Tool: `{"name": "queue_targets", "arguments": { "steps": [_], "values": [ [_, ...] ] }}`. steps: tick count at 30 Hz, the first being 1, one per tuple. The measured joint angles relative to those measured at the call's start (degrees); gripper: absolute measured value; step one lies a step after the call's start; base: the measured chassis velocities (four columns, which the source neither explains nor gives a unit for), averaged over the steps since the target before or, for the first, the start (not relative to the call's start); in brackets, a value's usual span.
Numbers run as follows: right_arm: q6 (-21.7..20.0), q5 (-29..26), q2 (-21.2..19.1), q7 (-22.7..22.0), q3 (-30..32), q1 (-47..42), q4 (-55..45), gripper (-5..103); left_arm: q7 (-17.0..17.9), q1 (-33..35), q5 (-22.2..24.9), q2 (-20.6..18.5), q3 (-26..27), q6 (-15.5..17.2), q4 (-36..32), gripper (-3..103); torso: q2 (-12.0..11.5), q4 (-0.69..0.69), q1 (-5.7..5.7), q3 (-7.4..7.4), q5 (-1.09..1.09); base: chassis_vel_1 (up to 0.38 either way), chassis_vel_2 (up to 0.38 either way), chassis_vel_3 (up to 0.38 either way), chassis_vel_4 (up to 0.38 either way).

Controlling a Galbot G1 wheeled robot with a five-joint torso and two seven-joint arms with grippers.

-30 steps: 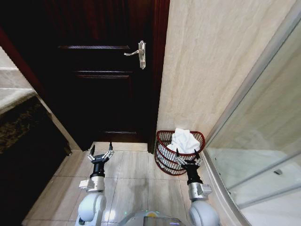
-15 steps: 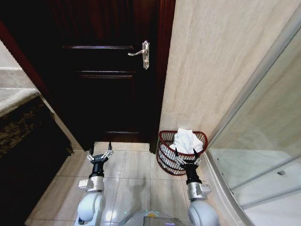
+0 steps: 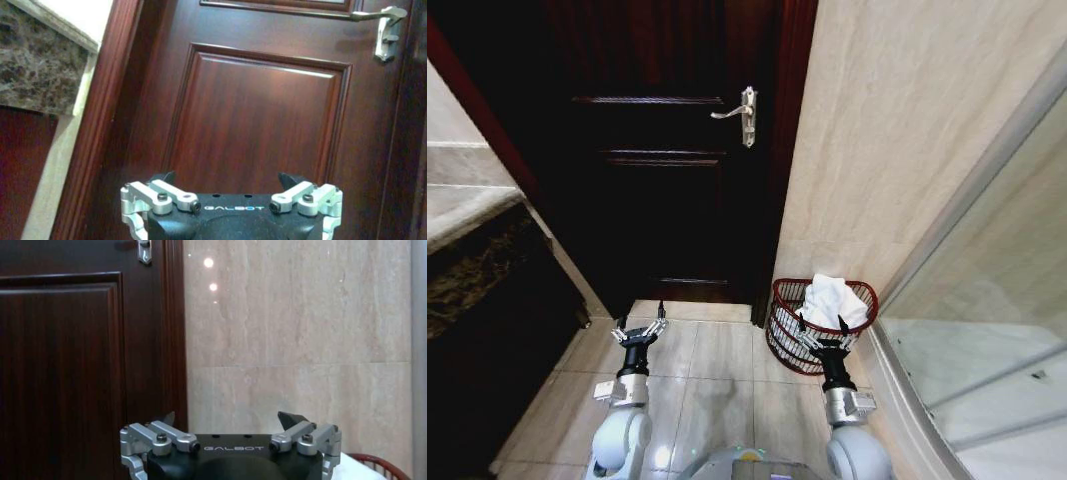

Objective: Discard the used towel into the hamper.

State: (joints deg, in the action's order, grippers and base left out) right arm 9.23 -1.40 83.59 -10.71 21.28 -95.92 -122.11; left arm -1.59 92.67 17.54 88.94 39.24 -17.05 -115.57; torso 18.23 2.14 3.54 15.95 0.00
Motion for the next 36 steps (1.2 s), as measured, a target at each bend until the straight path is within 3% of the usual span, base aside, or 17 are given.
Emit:
{"name": "queue_targets", "arguments": {
  "steps": [10, 18, 24, 27, 30, 34, 36],
  "values": [
    [-0.91, -1.60, -0.73, -1.60, 1.85, 1.39, -0.07, 100, 0.52, -0.02, -2.18, 0.54, -0.25, 2.21, -1.29, 100, 0.14, 0.01, 0.05, 0.09, 0.00, 0.000, 0.000, 0.000, 0.000],
    [-1.35, 0.53, -0.60, -2.87, 2.67, -0.01, -1.70, 100, 1.99, 0.41, -4.64, -0.47, -0.06, 6.24, -2.76, 100, 2.17, 0.00, 0.82, 1.33, 0.00, 0.000, 0.000, 0.000, 0.000],
    [-1.37, 1.93, 0.65, -3.69, 6.07, -0.19, -2.41, 100, -1.51, 1.50, -2.39, -3.14, 0.50, 7.38, -3.69, 100, 3.42, 0.00, 1.26, 2.15, 0.00, 0.000, 0.000, 0.000, 0.000],
    [0.08, 1.02, 1.60, -1.12, 9.22, -2.84, -3.64, 100, -4.33, 1.86, -0.09, -5.81, 0.54, 7.68, -3.87, 100, 4.52, 0.00, 1.66, 2.84, 0.00, 0.000, 0.000, 0.000, 0.000],
    [1.18, 0.03, 2.17, -0.28, 10.41, -4.59, -4.31, 100, -4.99, 2.46, 0.21, -7.07, -0.06, 7.67, -4.11, 100, 5.24, -0.01, 1.88, 3.33, 0.00, 0.000, 0.000, 0.000, 0.000],
    [2.01, -0.80, 2.80, -0.05, 11.38, -6.41, -5.30, 100, -3.66, 2.68, -0.14, -7.34, -1.15, 7.77, -4.29, 100, 6.11, 0.00, 2.22, 3.86, 0.00, 0.000, 0.000, 0.000, 0.000],
    [2.19, -0.93, 3.49, 0.04, 12.10, -7.46, -6.53, 100, -0.71, 2.82, -1.39, -7.09, -2.08, 9.18, -5.21, 100, 6.87, -0.01, 2.55, 4.30, -0.01, 0.000, 0.000, 0.000, 0.000]
  ]
}}
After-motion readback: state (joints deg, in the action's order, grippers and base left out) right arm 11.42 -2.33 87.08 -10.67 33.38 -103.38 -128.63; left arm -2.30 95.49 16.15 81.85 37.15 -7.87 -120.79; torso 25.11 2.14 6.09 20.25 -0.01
